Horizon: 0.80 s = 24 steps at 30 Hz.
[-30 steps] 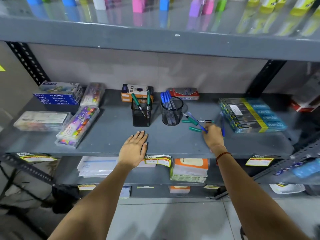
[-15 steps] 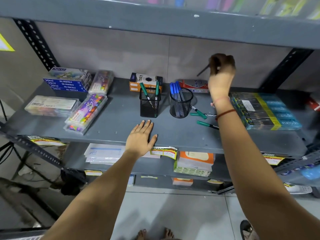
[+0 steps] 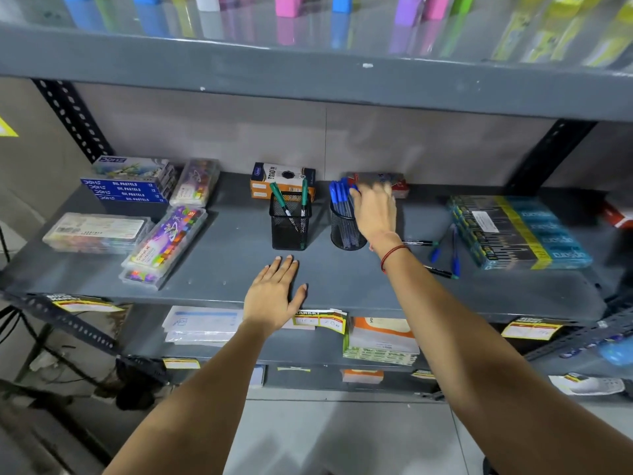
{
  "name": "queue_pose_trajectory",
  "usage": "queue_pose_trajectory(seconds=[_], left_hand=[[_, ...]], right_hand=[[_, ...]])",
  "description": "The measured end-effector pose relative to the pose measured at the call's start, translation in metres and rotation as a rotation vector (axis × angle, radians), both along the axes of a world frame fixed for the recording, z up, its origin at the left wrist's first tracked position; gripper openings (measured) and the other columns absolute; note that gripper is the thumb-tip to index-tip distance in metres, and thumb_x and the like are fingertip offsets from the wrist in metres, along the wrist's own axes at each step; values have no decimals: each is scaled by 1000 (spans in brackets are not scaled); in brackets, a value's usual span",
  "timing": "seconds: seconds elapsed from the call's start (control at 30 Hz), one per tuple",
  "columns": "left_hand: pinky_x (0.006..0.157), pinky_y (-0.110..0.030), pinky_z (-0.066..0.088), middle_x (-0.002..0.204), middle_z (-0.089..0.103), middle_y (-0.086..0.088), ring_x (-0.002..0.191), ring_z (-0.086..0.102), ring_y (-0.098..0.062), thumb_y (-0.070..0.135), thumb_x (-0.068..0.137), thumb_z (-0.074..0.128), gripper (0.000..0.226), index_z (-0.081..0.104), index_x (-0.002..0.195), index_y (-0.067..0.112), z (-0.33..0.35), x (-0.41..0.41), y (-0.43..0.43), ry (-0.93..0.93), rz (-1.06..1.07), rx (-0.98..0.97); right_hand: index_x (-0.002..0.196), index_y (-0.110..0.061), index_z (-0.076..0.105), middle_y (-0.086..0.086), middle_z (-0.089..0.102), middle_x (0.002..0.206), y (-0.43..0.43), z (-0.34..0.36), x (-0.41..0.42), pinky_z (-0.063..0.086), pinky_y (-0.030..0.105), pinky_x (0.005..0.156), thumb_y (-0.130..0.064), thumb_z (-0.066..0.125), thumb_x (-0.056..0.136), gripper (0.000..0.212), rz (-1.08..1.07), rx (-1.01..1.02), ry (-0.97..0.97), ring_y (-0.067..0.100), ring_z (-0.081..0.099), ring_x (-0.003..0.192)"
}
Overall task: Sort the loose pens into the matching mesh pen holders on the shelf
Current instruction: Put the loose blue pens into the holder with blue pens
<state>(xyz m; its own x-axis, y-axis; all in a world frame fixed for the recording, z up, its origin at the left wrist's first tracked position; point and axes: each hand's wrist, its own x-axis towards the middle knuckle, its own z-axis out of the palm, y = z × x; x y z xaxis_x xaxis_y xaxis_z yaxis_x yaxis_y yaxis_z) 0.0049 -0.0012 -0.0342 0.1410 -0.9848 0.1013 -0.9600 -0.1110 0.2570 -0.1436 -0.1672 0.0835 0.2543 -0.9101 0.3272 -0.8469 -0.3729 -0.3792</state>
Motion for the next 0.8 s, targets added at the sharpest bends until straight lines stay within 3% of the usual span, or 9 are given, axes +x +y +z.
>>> queue_pose_trajectory(seconds=[0.17,0.33,0.47,0.57,0.67,0.8], left_hand=[[117,-37,17,152,34,-4,142,24,-21,57,87,13,73,33,143,15,2,-1,0,8,1,-23],[117,-37,19,151,36,-4,141,26,-22,58,85,12,75,35,143,16,2,-1,1,5,13,-28],[116,-36,18,150,37,-4,141,27,-22,58,85,13,74,36,142,16,3,-3,2,7,15,-34],[116,-37,18,151,36,-4,141,27,-22,58,85,13,74,35,142,16,4,-4,3,9,10,-30],[116,-36,17,151,35,-3,142,25,-21,58,84,12,75,34,143,17,5,-4,3,6,14,-25],[117,-38,19,151,36,-4,142,26,-21,59,84,12,75,34,143,17,4,-4,3,12,15,-25]], right_hand=[[116,2,54,26,51,125,-10,-2,-29,41,49,98,-31,44,98,39,-97,51,-81,38,41,123],[115,7,54,29,51,128,-12,-27,-93,40,42,101,-13,52,93,30,-332,256,-4,40,43,124],[124,10,47,29,40,141,-2,-43,-115,42,46,102,-5,49,93,35,-460,370,32,44,41,127],[131,10,40,30,46,134,3,-48,-117,44,48,101,-1,47,93,40,-474,365,52,45,46,122],[130,6,45,31,53,126,3,-47,-117,45,49,98,1,45,93,37,-487,348,18,45,51,117],[108,9,58,32,61,114,9,-32,-119,50,50,88,-19,48,97,32,-609,239,-158,46,58,109]])
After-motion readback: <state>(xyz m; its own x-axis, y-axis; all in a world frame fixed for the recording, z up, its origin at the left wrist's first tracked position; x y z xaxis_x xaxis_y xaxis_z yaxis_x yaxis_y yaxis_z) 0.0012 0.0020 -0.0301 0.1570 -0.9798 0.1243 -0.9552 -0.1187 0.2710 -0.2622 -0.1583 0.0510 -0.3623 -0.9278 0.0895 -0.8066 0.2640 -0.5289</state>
